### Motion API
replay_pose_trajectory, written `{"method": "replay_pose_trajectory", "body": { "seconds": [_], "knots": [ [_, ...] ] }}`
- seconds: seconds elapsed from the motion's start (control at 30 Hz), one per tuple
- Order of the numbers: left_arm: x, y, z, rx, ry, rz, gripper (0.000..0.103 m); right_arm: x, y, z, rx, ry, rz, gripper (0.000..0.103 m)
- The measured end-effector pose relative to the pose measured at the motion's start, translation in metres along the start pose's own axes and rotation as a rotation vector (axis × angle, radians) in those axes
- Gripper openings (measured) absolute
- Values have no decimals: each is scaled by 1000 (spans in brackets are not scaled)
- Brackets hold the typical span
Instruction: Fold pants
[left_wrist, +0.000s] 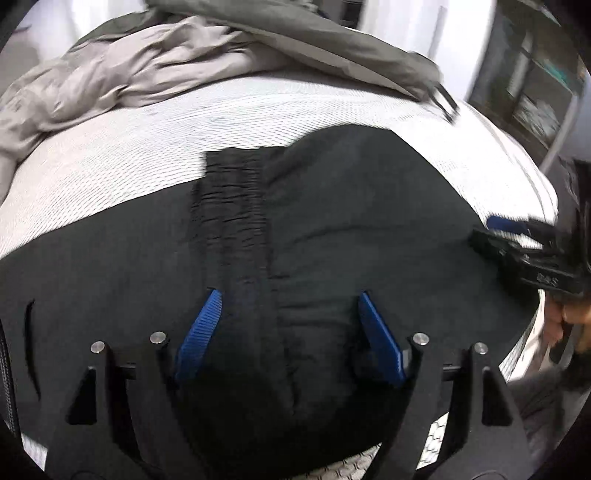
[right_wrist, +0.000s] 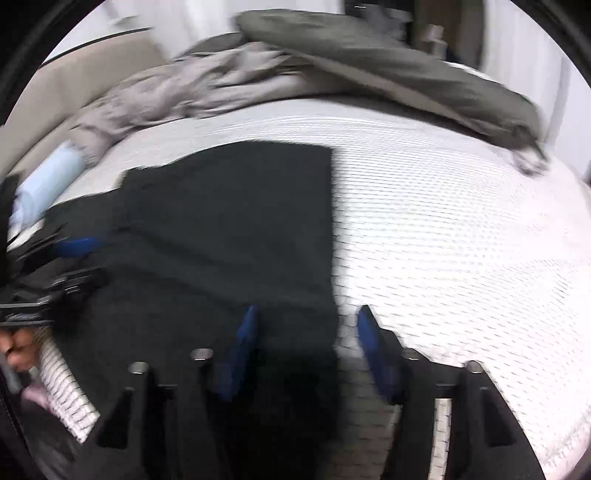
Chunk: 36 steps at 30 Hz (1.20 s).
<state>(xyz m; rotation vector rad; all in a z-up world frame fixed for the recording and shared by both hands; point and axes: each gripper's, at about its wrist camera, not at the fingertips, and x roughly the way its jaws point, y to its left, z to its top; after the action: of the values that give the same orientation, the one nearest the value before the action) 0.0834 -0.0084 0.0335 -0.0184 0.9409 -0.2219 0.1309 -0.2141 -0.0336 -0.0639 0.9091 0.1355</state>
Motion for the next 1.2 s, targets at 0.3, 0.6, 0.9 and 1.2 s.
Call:
{"method": "replay_pose_trajectory", "body": {
  "seconds": [0.3, 0.6, 0.9, 1.2],
  "knots": [
    [-7, -13, 26, -67, -123, 61, 95, 5, 51, 43, -99, -60, 129, 103],
    [46, -5, 30, -97, 50, 60, 100, 53, 29, 36, -108, 99, -87, 103],
    [21, 4, 51, -163, -39, 26, 98, 22, -11, 45, 99, 12, -34, 103],
    [76, 9, 66, -120, 92, 69, 102, 87, 24, 64, -16, 162, 18, 103]
  ]
}}
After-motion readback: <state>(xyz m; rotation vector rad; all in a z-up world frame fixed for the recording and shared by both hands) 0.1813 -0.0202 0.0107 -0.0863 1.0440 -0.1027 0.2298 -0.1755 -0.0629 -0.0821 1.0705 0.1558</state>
